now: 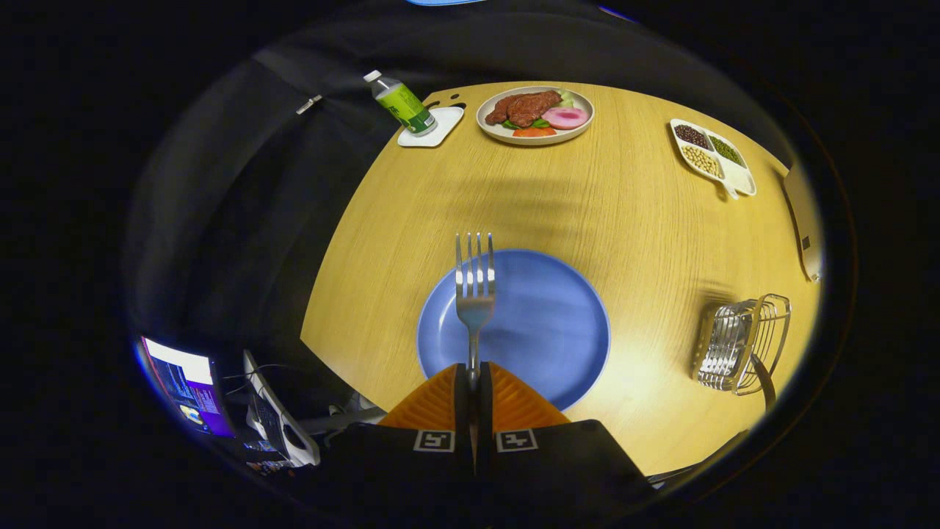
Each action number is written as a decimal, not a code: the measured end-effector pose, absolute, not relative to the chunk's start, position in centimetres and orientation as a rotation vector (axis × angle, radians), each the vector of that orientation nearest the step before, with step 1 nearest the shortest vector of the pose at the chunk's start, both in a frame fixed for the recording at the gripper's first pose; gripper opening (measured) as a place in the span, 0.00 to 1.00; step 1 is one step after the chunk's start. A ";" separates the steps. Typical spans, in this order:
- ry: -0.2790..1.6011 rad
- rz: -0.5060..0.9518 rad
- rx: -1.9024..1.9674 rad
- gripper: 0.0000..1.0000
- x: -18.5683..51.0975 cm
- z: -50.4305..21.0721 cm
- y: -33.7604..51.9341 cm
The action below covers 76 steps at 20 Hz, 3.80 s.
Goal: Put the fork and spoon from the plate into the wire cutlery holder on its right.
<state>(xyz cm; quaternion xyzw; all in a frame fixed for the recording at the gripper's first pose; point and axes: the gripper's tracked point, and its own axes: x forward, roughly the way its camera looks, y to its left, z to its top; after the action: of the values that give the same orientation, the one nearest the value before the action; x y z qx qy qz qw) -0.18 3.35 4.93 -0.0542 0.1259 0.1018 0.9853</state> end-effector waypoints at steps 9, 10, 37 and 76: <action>0.220 0.220 -0.069 0.06 -7.0 7.8 -2.4; 0.217 0.213 -0.067 0.06 -7.9 8.1 -3.5; 0.795 -0.133 -0.332 0.06 -10.6 8.4 -24.1; 0.642 -0.057 -0.376 0.91 -5.4 9.5 -22.3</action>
<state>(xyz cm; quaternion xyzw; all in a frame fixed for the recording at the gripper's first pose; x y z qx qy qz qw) -5.42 -22.33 9.53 -0.1837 0.3137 -0.0279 0.9312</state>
